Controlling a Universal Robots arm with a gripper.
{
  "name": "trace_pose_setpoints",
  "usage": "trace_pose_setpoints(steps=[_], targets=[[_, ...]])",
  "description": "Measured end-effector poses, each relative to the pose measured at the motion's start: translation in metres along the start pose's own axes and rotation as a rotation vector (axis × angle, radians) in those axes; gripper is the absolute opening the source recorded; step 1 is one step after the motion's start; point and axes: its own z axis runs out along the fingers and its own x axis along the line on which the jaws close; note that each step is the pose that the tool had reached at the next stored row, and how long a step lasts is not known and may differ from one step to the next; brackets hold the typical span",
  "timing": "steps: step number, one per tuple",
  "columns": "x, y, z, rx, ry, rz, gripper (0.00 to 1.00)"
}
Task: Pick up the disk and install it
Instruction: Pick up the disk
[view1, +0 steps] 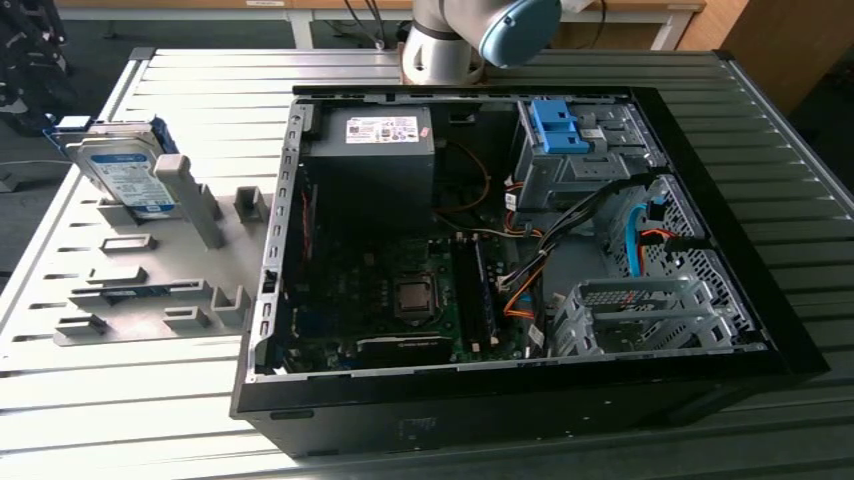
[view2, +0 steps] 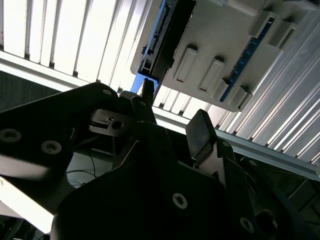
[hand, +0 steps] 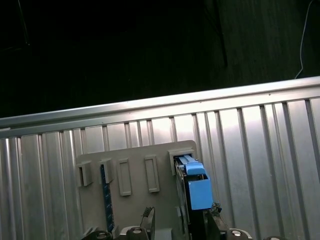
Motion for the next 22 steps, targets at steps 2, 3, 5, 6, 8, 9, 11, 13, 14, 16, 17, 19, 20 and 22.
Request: trace_pose_setpoints(steps=[2, 3, 5, 6, 8, 9, 11, 13, 14, 16, 17, 19, 20, 22], targets=[[0.0, 0.0, 0.0001, 0.0001, -0.0001, 0.0, 0.53], [0.0, 0.0, 0.0002, 0.0001, -0.0003, 0.0, 0.53], [0.0, 0.0, 0.0001, 0.0, -0.0004, -0.001, 0.53], [0.0, 0.0, 0.0002, 0.0, -0.0004, -0.001, 0.53], [0.0, 0.0, 0.0002, 0.0, -0.0004, -0.002, 0.53], [0.0, 0.0, 0.0002, 0.0, -0.0004, -0.002, 0.53], [0.0, 0.0, 0.0002, 0.0, -0.0004, -0.002, 0.53], [0.0, 0.0, 0.0002, 0.0, -0.0005, -0.002, 0.53], [0.0, 0.0, 0.0002, 0.0, -0.0004, -0.002, 0.53], [0.0, 0.0, 0.0002, 0.0, -0.0005, -0.002, 0.53], [0.0, 0.0, 0.0002, 0.0, -0.0004, -0.002, 0.53], [0.0, 0.0, 0.0002, -0.0001, -0.0004, -0.002, 0.53], [0.0, 0.0, 0.0002, 0.0, -0.0004, -0.004, 0.53], [0.0, 0.0, 0.0004, -0.0003, -0.0002, -0.028, 0.53]])
